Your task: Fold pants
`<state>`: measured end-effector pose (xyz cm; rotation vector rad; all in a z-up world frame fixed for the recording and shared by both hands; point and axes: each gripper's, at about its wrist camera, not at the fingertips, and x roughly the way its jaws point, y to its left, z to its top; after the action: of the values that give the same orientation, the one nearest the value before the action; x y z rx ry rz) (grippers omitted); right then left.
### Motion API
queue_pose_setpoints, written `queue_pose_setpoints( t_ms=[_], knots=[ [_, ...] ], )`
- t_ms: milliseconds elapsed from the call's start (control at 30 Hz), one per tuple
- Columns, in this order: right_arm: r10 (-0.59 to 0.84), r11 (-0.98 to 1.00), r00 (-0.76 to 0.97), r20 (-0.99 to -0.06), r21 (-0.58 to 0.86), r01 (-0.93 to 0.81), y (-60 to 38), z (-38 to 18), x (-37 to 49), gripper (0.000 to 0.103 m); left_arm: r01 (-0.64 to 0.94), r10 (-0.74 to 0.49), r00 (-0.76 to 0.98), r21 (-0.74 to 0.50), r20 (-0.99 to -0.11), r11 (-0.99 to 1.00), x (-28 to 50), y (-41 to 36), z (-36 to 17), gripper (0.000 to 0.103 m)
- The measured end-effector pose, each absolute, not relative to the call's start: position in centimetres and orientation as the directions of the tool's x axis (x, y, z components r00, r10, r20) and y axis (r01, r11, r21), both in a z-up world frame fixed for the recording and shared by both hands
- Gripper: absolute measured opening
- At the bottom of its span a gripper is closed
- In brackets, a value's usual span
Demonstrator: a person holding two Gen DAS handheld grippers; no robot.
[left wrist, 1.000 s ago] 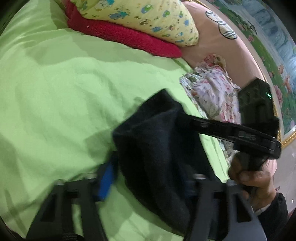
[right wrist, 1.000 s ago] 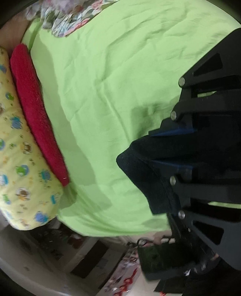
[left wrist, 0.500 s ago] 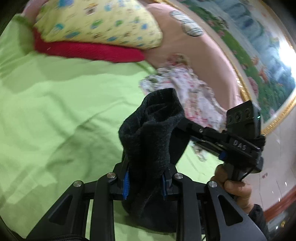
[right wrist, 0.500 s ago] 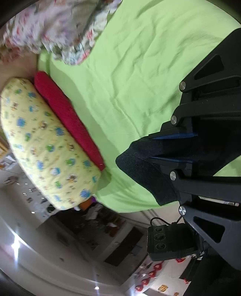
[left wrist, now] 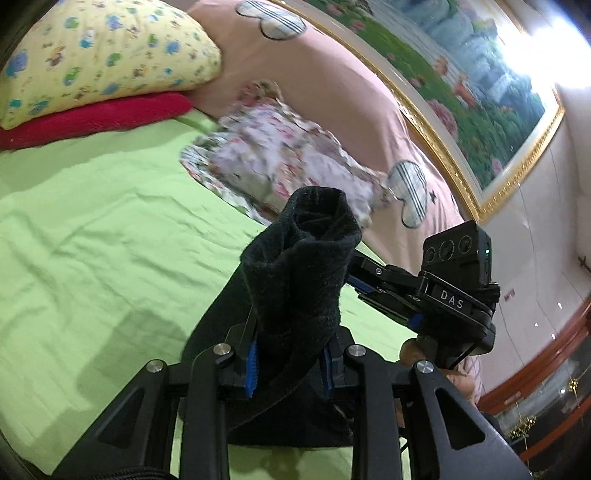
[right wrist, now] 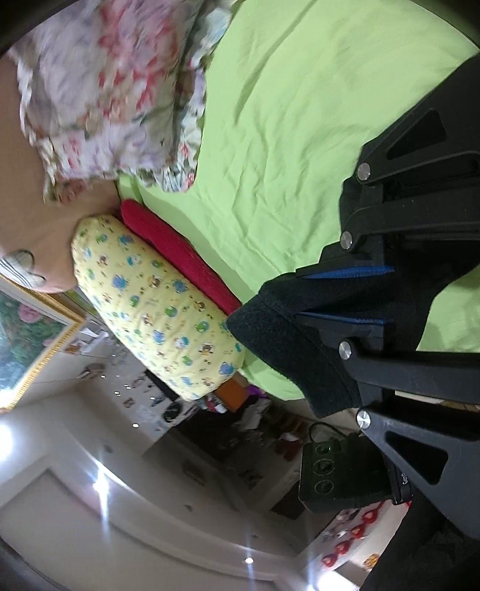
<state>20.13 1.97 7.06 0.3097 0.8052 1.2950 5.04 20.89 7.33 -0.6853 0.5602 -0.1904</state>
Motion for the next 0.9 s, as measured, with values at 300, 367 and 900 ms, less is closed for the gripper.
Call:
queue_pose_setpoints(
  t_ms=[300, 367, 900],
  knots=[
    [0.96, 0.271, 0.141, -0.241, 0.68, -0.681, -5.0, 6.3, 19.2, 0.017, 0.091, -0.411, 0.799, -0.588, -0.439, 0.804, 5.8, 13.9, 9.4, 0.025],
    [0.962, 0.271, 0.161, -0.221, 0.688, -0.674, -6.5, 6.2, 19.0, 0.017, 0.117, -0.431, 0.788, -0.581, -0.439, 0.806, 6.0, 12.4, 9.6, 0.025],
    [0.931, 0.319, 0.334, -0.145, 0.767, -0.556, -18.2, 1.9, 17.3, 0.017, 0.256, -0.547, 0.671, -0.535, -0.501, 0.805, 7.9, 1.0, 8.0, 0.025]
  ],
)
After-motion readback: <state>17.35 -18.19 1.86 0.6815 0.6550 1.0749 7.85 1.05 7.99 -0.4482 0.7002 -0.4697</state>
